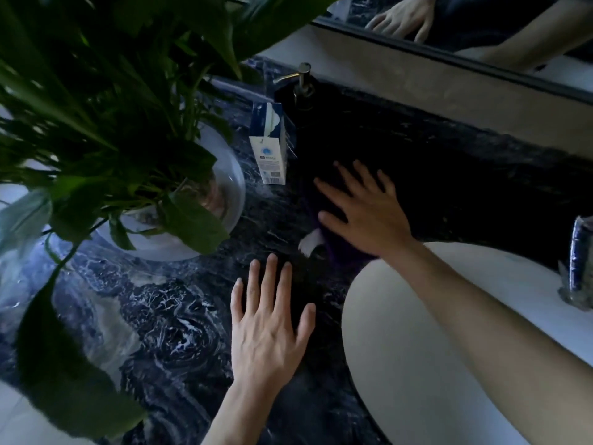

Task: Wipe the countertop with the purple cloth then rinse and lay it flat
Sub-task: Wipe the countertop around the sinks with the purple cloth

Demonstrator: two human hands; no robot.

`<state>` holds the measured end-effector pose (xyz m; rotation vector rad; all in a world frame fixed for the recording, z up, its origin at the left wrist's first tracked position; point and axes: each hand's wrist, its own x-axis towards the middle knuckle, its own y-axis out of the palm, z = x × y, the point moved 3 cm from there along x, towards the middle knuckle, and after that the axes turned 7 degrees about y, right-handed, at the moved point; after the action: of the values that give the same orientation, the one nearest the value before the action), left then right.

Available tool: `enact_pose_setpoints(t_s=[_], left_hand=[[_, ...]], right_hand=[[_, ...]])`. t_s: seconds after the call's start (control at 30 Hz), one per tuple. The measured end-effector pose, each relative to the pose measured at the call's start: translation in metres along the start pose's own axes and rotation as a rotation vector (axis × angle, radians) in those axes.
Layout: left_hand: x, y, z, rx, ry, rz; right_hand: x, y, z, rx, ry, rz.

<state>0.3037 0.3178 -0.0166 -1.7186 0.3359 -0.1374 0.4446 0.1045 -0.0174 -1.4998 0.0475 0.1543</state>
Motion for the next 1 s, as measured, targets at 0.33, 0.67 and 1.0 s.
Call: enact_pose_setpoints(t_s=[0.33,0.67,1.0], left_hand=[[0.132,-0.001,-0.067,-0.003,0.323,-0.074],[0.145,0.0,-0.078,0.011,0.332,-0.104],[0.147,0.002,-0.069,-0.017,0.322,-0.116]], right_hand=[[-0.039,-0.006,-0.116,0.057,0.395,-0.031],[-0.043,-0.007,-0.095,0.048,0.635,-0.14],[-0.057,-0.002,-0.135,0.081,0.568,-0.077]])
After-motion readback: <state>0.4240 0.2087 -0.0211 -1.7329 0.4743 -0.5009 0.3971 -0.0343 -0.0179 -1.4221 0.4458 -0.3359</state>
